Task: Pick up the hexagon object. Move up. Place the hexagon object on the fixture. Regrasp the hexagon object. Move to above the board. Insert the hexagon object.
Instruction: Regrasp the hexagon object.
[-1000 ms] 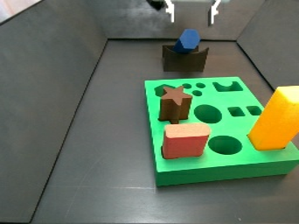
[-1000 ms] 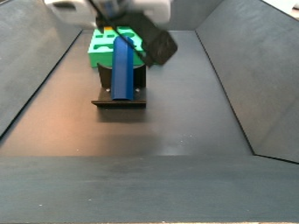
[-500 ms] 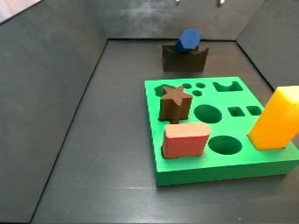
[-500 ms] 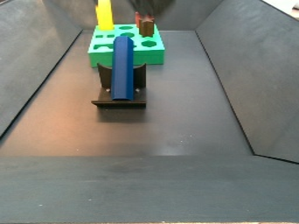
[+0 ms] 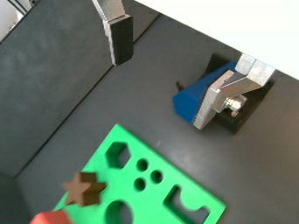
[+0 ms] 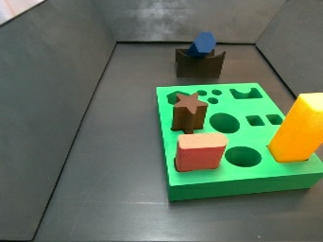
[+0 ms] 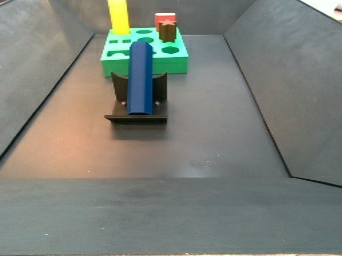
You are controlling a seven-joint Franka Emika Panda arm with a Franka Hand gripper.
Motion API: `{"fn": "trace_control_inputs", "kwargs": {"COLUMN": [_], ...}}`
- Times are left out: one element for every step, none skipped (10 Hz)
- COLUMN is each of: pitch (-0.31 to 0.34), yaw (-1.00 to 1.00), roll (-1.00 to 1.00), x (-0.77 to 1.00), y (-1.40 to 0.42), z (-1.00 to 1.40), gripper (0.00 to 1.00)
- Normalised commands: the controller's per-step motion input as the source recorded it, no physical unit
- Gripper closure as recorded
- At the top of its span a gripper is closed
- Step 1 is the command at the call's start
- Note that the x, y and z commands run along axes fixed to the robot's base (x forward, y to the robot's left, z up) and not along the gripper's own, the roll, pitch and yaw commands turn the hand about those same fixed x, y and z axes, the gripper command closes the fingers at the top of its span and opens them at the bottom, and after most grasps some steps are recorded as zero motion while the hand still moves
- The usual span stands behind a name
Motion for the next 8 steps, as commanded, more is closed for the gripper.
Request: {"fn": "trace_control_inputs", "kwargs": {"pitch": [0.033,0.028,0.026,0.023,0.021,0.019,0.019,0.024], "yaw": [0.03,0.03,0.03,0.03,0.03,0.03,0.03,0.03], "roll": [1.0,1.0,1.0,1.0,1.0,1.0,1.0,1.0], "x": [-0.02,-0.01,-0.01,-0.01,-0.01,0.01,0.01,0.01], "y": [-0.03,-0.03,-0.02,-0.02,-0.02,-0.01,-0.02,-0.02], "z": [0.04,0.01,0.01,0.02,0.01,0.0,0.01,0.01], "gripper": [0.0,0.0,0.0,0.0,0.0,0.0,0.0,0.0]}}
